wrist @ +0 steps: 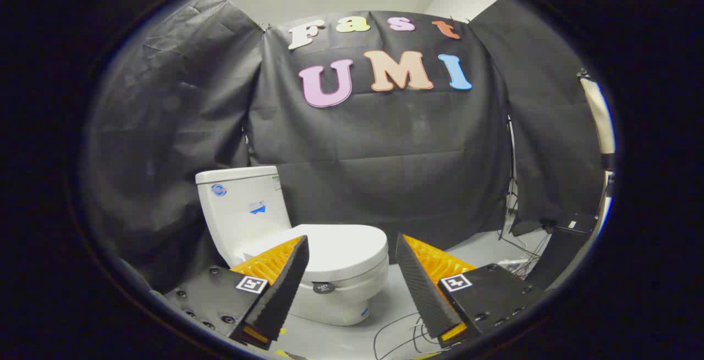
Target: Open the toilet lid.
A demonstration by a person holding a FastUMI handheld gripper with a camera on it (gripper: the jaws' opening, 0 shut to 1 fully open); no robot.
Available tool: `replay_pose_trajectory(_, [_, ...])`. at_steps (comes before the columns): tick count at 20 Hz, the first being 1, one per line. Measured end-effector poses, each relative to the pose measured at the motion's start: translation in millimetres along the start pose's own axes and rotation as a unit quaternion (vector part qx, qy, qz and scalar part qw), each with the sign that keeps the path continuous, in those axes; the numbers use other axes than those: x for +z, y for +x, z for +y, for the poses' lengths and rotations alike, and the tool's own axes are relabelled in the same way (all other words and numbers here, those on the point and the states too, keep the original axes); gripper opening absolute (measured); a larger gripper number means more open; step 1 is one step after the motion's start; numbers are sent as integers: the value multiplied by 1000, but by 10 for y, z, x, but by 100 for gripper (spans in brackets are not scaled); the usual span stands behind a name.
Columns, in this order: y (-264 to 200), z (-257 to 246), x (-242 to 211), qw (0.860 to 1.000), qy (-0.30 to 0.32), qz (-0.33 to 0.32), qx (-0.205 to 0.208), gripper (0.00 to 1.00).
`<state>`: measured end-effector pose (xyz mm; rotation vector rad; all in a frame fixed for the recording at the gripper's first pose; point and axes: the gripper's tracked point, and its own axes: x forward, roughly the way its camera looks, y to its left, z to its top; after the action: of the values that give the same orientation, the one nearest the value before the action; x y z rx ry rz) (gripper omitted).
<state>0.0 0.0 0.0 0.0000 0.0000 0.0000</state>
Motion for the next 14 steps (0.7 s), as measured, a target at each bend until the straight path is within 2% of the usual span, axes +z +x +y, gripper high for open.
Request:
replay_pose_trajectory(3, [41,-43,-38,1000,11,3,-1,98])
replay_pose_trajectory(8, [128,-213,-41,998,54,14,-25,98])
replay_pose_trajectory(14, [249,-235,-343,996,64,57,-28,98])
